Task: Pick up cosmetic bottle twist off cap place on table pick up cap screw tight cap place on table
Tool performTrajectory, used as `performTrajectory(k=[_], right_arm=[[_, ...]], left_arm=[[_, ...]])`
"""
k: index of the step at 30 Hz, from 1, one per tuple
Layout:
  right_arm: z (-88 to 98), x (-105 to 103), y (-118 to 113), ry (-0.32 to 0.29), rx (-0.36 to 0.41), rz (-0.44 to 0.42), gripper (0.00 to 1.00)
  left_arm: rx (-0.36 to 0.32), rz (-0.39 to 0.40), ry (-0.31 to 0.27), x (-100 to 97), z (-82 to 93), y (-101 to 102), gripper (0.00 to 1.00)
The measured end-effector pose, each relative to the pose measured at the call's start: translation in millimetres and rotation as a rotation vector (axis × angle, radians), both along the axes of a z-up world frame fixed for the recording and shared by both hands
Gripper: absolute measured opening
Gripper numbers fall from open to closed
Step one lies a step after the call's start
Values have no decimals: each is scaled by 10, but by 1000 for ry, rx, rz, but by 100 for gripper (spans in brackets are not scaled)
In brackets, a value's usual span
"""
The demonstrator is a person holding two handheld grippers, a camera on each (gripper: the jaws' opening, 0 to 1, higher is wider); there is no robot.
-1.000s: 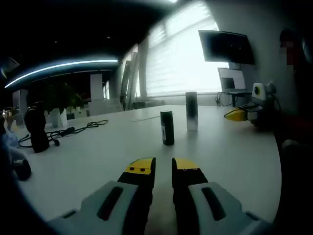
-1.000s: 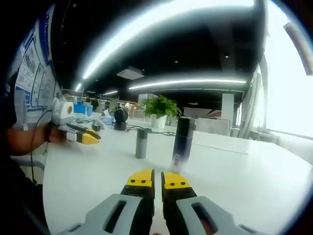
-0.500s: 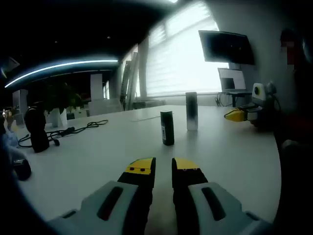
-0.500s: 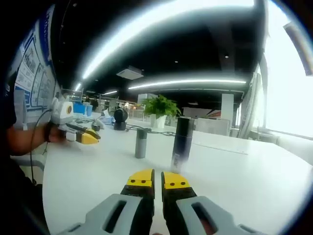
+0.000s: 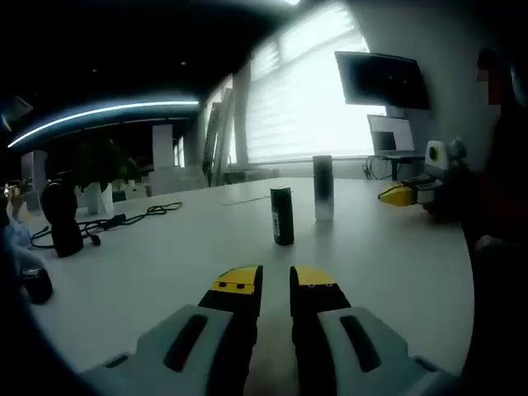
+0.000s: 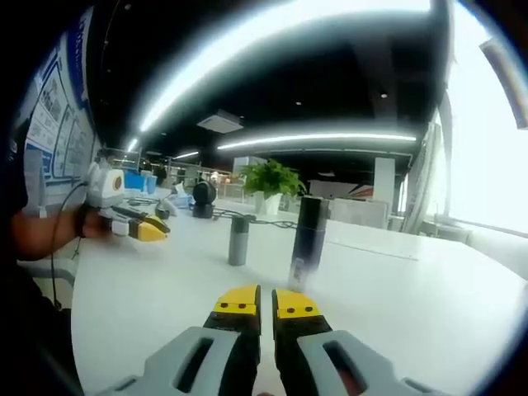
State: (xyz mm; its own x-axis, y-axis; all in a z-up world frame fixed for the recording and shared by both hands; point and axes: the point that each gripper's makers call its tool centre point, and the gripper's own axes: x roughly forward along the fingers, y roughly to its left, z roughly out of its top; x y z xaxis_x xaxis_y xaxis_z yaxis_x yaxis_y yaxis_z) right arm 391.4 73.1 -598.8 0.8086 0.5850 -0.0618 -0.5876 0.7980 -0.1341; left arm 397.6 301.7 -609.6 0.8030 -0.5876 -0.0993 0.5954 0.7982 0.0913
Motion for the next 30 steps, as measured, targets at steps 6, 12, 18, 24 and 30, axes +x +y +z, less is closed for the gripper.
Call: performTrajectory(k=[6, 12, 18, 24, 30], right_arm=[[1, -8, 6, -2, -2, 1, 1], [2, -22, 18, -3, -5, 2, 1], [3, -34, 26, -4, -6, 2, 1], [0, -33, 30, -2, -7, 5, 1], [-3, -44, 42, 1, -10, 7, 1]], left_arm=[[2, 1, 1, 0, -2, -1, 6], [3, 1, 2, 4, -4, -1, 6], [2, 0, 3, 10, -10, 3, 6], [-1, -2, 4, 9, -8, 0, 6], [-3, -4, 5, 11, -10, 0, 6]])
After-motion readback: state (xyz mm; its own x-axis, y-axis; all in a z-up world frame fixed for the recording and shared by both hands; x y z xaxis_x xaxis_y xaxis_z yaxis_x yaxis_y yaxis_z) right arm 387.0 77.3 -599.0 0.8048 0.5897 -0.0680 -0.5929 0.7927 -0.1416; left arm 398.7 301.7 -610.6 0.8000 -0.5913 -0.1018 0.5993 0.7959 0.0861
